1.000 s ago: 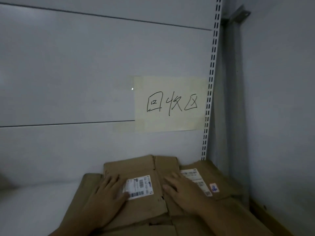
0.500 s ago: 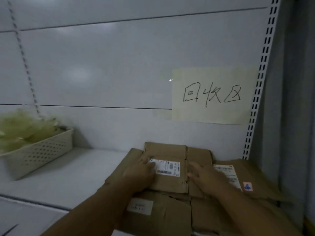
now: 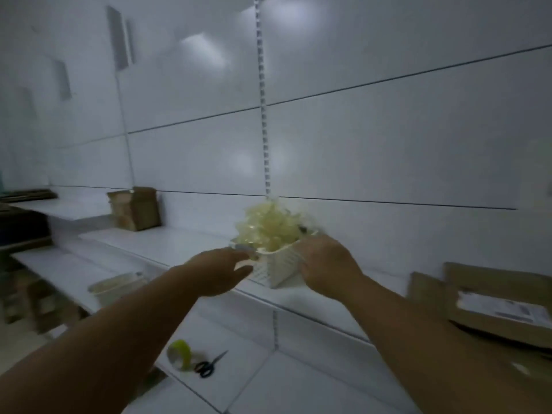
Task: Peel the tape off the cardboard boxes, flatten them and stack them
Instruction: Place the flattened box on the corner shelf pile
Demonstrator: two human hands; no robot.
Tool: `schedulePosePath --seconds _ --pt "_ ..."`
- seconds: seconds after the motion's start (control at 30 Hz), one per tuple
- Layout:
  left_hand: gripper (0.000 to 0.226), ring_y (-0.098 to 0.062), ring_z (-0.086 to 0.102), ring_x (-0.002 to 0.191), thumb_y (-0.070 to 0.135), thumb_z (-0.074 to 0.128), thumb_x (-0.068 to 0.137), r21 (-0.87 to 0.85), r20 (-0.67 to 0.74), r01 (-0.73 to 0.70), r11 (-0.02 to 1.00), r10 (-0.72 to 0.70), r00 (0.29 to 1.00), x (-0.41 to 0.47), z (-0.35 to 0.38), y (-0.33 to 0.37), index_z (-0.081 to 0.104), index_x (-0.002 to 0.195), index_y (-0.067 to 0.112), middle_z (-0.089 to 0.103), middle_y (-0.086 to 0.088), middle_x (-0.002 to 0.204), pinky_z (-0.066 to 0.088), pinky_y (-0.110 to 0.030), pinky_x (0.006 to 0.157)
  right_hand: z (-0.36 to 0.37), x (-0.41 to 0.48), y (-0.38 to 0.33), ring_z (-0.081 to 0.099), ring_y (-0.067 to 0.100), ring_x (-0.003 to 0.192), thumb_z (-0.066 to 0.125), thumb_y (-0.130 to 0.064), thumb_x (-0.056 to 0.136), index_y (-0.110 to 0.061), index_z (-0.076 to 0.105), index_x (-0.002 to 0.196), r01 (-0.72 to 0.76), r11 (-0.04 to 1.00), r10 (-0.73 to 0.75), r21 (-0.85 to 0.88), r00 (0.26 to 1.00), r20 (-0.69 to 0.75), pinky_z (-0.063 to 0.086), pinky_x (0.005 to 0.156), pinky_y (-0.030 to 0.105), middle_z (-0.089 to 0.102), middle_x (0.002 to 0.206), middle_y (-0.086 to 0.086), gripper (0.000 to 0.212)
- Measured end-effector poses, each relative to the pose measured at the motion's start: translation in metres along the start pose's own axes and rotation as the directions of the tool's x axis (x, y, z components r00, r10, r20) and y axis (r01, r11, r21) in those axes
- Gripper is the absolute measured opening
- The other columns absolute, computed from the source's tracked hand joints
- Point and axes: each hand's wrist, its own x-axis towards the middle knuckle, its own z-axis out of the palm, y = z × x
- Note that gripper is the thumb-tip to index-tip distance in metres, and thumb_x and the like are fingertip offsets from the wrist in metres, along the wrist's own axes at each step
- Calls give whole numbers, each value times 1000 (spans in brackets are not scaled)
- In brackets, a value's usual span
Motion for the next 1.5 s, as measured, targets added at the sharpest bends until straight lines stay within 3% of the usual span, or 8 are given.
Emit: schedulePosePath --seconds 0.13,0.23,0.4,0.5,0.73,0.93,1.13,1.5 --pt "62 -17 4 146 60 24 93 404 132 162 900 -233 963 -63 -13 -150 20 147 28 10 0 159 8 -44 117 42 65 -147 13 27 142 43 -40 92 -21 25 144 171 974 -195 148 966 169 14 114 43 16 155 13 58" --pt "63 -19 -2 146 60 21 92 362 107 327 873 -387 916 -100 -10 -221 16 147 29 3 -1 159 2 -47 116 76 90 -222 -1 24 145 40 -45 94 -24 13 147 233 954 -282 187 909 307 4 116 43 0 158 10 63" --pt "62 -22 -7 145 58 20 93 283 82 488 826 -527 846 -116 9 -311 12 148 30 -1 -3 159 0 -52 116 112 130 -299 4 26 144 44 -47 92 -27 16 146 292 907 -389 304 857 338 9 114 45 5 158 9 64" --pt "59 -28 -7 145 48 29 95 335 108 456 824 -515 851 -105 25 -353 12 148 28 1 -8 159 4 -58 114 141 156 -326 14 28 142 48 -47 89 -26 27 142 337 868 -448 365 848 284 17 112 48 16 155 10 60" --pt "56 -22 -2 146 51 21 96 305 61 541 784 -583 810 -64 46 -436 17 147 28 6 -1 159 3 -52 114 207 254 -352 30 29 134 52 -56 82 -28 41 127 369 802 -528 470 806 268 29 107 53 33 147 6 54" --pt "58 -20 3 145 55 21 95 269 -35 617 740 -632 774 -20 23 -508 18 147 30 13 -1 158 5 -49 115 249 353 -363 19 29 139 45 -52 88 -23 26 142 438 790 -551 428 813 185 22 111 46 23 151 12 65" --pt "56 -19 -4 145 55 22 95 203 41 648 734 -667 744 6 62 -581 20 146 33 5 -1 159 -1 -48 114 316 403 -395 18 27 140 43 -56 88 -24 23 143 492 763 -610 419 762 217 18 112 45 23 152 11 67" --pt "57 -21 1 146 54 23 95 96 21 482 871 -486 874 106 113 -753 24 145 28 12 -4 158 3 -49 115 405 536 -457 -1 22 145 34 -59 91 -30 12 147 375 847 -504 376 790 349 5 115 44 4 158 7 67"
